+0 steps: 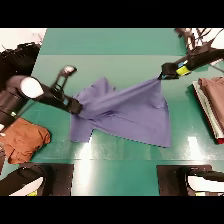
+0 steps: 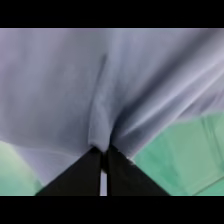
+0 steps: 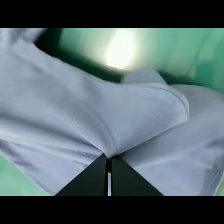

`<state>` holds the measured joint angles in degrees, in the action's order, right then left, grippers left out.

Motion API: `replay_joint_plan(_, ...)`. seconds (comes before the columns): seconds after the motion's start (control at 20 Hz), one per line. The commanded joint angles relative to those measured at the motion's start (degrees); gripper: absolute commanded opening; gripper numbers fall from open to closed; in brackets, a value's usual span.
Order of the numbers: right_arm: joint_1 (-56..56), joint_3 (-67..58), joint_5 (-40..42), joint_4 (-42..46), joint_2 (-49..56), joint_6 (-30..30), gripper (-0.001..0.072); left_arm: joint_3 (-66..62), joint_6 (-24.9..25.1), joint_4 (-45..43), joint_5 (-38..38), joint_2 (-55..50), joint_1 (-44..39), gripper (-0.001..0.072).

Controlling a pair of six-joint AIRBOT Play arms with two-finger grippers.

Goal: Fold the shirts.

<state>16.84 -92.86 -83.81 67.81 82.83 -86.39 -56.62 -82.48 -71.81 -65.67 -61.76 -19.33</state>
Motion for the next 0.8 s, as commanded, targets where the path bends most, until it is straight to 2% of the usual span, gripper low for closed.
replay_joint_plan(0.0, 0.4, 4.0, 0.3, -0.3, 1.4, -0.1, 0.0014, 4.9, 0.0, 0.4, 2.4, -0.4, -1.6, 0.0193)
replay_joint_plan(0.05, 0.4, 4.0, 0.3, -0.3, 1.4, -0.1, 0.0013, 4.2, 0.0, 0.4, 3.0, -0.4, -1.6, 0.0443)
replay_joint_plan(0.1, 0.4, 4.0, 0.5, -0.3, 1.4, -0.1, 0.0014, 3.0, 0.1, 0.3, 3.3, -0.4, -1.5, 0.0497)
replay_joint_plan(0.3, 0.4, 4.0, 0.8, -0.2, 0.3, -0.1, 0.0014, -5.0, 0.0, -6.3, 7.0, -0.5, -0.5, 0.0499)
replay_joint_plan(0.5, 0.4, 4.0, 1.9, -0.3, -1.2, -0.1, 0.0014, -9.7, -2.3, -3.3, 13.7, -5.1, 9.2, 0.0499)
replay_joint_plan(0.75, 0.4, 4.0, 2.2, -0.3, -1.4, -0.1, 0.0014, -14.3, 4.7, 4.8, 13.7, -21.2, 12.2, 0.0498)
